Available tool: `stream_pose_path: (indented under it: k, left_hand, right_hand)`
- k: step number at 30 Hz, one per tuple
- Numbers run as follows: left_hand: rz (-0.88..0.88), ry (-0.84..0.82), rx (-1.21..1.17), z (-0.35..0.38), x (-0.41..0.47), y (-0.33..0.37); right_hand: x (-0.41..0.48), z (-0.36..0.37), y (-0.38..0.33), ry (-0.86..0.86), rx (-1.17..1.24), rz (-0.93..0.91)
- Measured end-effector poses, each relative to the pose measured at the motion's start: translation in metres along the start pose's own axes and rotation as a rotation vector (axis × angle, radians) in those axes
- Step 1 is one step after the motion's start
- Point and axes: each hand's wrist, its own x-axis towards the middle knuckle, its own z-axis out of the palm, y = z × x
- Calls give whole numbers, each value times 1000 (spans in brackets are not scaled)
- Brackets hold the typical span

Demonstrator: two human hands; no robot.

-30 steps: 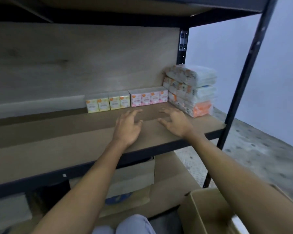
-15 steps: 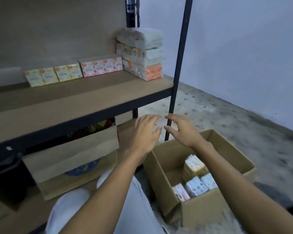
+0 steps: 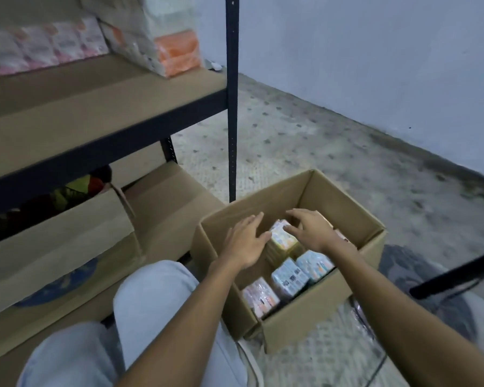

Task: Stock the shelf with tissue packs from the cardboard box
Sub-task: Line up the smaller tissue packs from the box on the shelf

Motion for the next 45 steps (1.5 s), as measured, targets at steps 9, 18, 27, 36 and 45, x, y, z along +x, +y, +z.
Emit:
stream_pose_path:
  k: [9,18,27,36,45]
  left_hand:
    - [-50,-82,-27,51,78,7]
    - [-117,-126,-149,102,136,-8]
    - [-243,-158,-356,135,151,-23]
    - [-542,-75,-316,130,144,-35]
    - [-545,22,-526,119,134,-49]
  right_hand:
    - [46,24,64,-68,-49,113]
    - [82,52,109,-154,-187,171]
    - [91,70,113,-142,-288,201]
    - [91,73,101,-173,-369,221]
    - [80,60,101,-142,-274,257]
